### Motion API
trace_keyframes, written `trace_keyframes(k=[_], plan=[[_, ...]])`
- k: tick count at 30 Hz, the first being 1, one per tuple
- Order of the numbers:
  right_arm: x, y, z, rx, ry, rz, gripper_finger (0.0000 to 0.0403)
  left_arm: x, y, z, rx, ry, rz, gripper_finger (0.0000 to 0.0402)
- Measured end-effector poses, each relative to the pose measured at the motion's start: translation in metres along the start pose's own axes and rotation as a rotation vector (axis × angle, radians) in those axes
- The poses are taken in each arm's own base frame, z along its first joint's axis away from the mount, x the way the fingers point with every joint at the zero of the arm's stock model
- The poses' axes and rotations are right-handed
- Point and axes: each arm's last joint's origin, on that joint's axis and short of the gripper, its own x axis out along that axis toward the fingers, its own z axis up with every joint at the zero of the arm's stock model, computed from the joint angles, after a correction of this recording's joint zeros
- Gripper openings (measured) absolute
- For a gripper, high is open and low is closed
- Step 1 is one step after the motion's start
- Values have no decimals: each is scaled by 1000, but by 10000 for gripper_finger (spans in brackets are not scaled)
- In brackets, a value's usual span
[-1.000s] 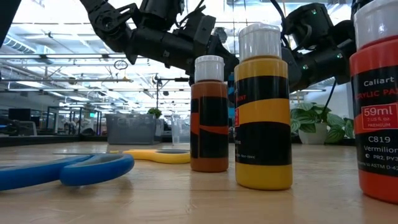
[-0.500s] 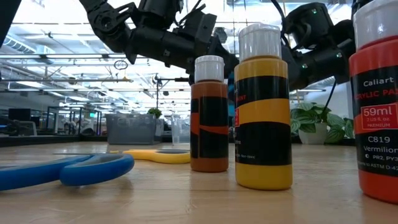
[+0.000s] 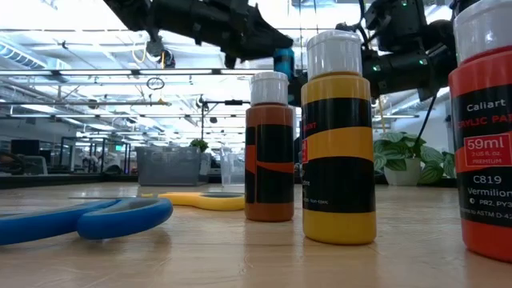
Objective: Pick & Place Paint Supplies
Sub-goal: Put the blue paint bottle into the transparent bin
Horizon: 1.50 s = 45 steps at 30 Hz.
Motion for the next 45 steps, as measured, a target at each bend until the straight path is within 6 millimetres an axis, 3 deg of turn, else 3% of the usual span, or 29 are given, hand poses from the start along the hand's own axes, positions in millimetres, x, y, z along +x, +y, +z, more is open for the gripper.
trace_keyframes(k=[5,7,11,15,20,25,35,45], plan=[[0,1,-4,32,44,42,179,-11,21,18,60,-67,110,123],[-3,3,-17,43,139,83,178,-17,37,25,60,-90,188,123],[-2,2,-4,65,42,122,176,-19,55,20,38,-60,201,123],[-3,1,-12,60,96,130,176,-17,87,16,29,-69,297,123],[-2,1,-9,51,79,119,173,-8,127,-16,-36,17,383,123],[-2,1,-8,50,68,114,173,4,165,-46,-84,-20,426,122],[-2,1,-9,45,79,113,169,19,193,-100,-139,10,475,122],[-2,0,-11,40,104,109,166,21,192,-105,-148,24,554,122]])
